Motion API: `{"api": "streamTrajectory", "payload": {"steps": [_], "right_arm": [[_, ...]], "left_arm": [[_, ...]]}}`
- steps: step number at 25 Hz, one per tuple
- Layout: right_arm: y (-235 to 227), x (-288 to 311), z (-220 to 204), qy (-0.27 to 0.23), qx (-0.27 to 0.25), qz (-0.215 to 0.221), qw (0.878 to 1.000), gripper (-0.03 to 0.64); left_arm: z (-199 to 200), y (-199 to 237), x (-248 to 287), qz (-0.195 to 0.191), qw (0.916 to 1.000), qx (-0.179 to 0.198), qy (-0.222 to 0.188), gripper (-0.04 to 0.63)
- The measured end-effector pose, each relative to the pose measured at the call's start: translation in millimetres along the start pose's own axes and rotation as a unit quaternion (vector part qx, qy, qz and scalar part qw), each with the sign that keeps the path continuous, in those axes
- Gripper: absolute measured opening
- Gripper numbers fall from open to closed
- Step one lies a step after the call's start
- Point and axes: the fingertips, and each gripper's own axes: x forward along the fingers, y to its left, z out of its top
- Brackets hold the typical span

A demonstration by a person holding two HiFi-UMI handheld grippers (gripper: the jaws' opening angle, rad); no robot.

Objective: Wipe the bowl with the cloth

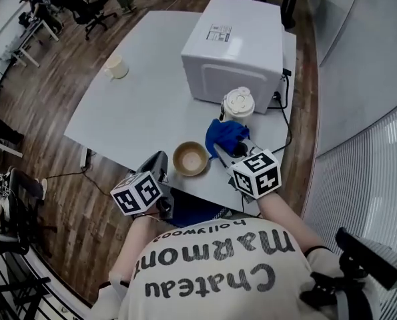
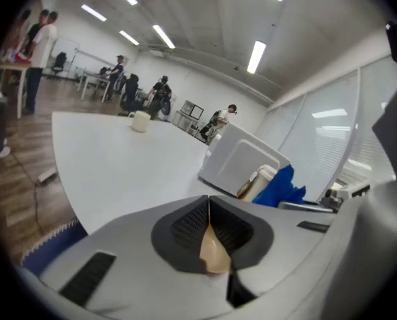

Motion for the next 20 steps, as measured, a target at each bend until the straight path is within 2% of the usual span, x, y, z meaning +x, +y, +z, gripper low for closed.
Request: {"api": "streamTrajectory", "payload": {"steps": [2, 4, 9, 20], "right_arm": [[3, 3, 12, 0.003, 0.010, 0.015, 1.000, 0.065], [5, 5, 20, 0.003, 0.000, 0.018, 1.000, 0.065], [10, 10, 22, 0.012, -0.012, 0.014, 1.000, 0.064], [19, 10, 16, 0.026, -0.014, 0.019, 0.999, 0.064]], "left_arm": [[19, -14, -8, -0.011, 0.9984, 0.051, -0.023, 0.014], [31, -23, -12, -0.024, 0.9962, 0.072, -0.043, 0.008], [31, -18, -20, -0.014, 0.9951, 0.085, -0.050, 0.008], [22, -14, -26, -0.010, 0.9968, 0.066, -0.044, 0.006]]}}
